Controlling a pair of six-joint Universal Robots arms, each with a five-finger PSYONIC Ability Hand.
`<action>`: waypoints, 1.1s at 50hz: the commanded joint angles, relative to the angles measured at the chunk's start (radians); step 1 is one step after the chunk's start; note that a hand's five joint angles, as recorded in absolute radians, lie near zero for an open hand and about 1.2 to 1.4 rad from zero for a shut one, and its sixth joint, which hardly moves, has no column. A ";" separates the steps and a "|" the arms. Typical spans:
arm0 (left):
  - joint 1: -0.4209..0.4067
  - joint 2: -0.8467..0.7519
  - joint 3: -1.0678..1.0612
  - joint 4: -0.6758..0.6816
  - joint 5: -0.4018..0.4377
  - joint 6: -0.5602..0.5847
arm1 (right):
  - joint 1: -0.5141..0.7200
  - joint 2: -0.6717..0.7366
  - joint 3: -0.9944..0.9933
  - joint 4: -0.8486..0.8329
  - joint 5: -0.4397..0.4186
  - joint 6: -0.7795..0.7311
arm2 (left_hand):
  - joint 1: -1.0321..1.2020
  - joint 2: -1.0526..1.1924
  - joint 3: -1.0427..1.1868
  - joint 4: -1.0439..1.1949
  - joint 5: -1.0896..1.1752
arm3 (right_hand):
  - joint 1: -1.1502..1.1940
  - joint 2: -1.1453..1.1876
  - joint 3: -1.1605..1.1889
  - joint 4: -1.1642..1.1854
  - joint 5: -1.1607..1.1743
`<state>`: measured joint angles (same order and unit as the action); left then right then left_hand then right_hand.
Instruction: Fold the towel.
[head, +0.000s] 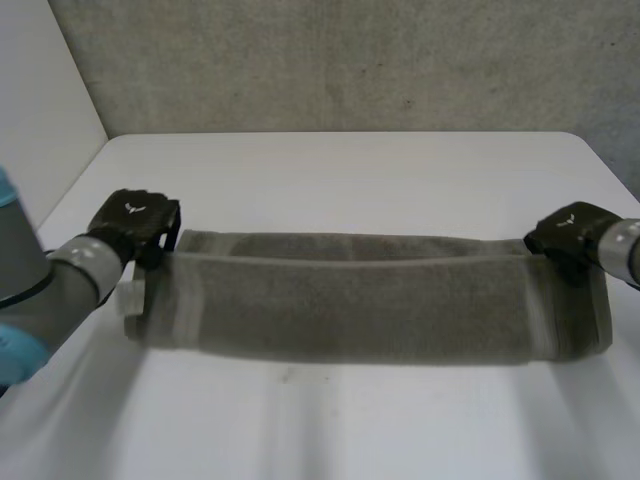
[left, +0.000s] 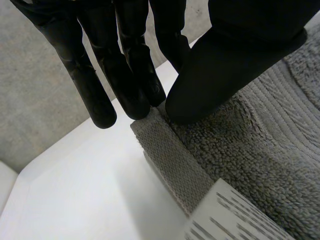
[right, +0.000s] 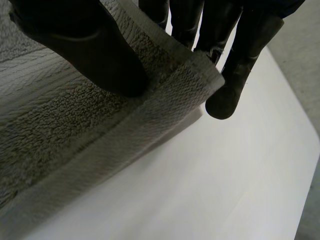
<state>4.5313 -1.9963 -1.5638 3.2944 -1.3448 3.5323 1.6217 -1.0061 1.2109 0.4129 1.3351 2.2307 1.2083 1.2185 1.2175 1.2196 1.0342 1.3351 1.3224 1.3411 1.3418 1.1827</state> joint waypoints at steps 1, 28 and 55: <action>-0.031 -0.177 0.206 0.017 -0.004 -0.018 | 0.049 0.133 -0.158 -0.124 0.027 0.061 | 0.188 0.178 0.179 0.177 0.188 | 0.061 0.074 0.055 0.054 0.039; -0.035 -0.427 0.421 0.163 -0.002 -0.024 | 0.092 0.351 -0.387 -0.201 0.161 0.118 | -1.030 -1.040 -1.039 -1.041 -1.030 | -1.161 -1.148 -1.167 -1.167 -1.183; 0.042 0.166 -0.181 0.163 -0.004 -0.426 | -0.020 -0.235 0.351 -0.275 -0.001 0.345 | -1.030 -1.040 -1.039 -1.041 -1.030 | -1.045 -1.032 -1.051 -1.051 -1.067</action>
<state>4.5608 -1.8894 -1.6071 3.4556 -1.3505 3.1715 1.6800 -1.2029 1.3924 0.1848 1.4353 2.5724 0.1792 0.1699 0.1695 0.1688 0.0334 0.2534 0.2505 0.2501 0.2664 0.0705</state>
